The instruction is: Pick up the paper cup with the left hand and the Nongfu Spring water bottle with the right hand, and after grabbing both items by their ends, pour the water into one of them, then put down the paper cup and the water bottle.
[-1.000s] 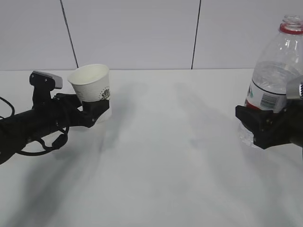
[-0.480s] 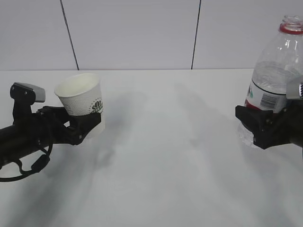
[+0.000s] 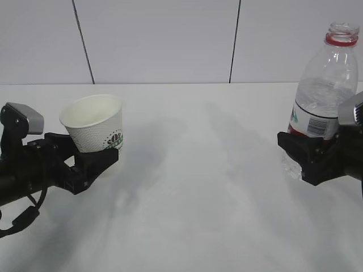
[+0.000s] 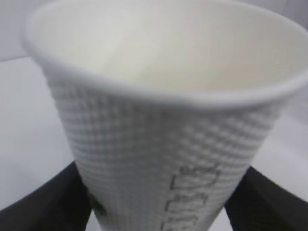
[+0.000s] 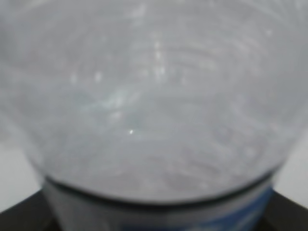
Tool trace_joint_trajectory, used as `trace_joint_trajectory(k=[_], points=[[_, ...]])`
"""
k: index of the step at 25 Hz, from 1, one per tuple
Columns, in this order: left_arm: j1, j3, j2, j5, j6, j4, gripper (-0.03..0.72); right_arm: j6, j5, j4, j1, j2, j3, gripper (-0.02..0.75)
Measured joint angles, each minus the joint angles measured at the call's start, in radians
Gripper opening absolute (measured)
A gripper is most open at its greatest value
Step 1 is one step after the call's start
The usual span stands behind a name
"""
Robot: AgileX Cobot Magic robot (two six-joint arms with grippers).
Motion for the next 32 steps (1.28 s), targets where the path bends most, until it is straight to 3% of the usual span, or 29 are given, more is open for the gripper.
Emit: trace_joint_trajectory(k=[15,32], points=[[0.000,0.054,-0.209,0.000,-0.037,0.106,0.577,0.013,0.001,-0.031,0.000,0.000,0.000,0.494],[0.000,0.054,-0.218,0.000,-0.132,0.345,0.576,0.040,0.001,-0.049,0.000,0.000,0.000,0.494]])
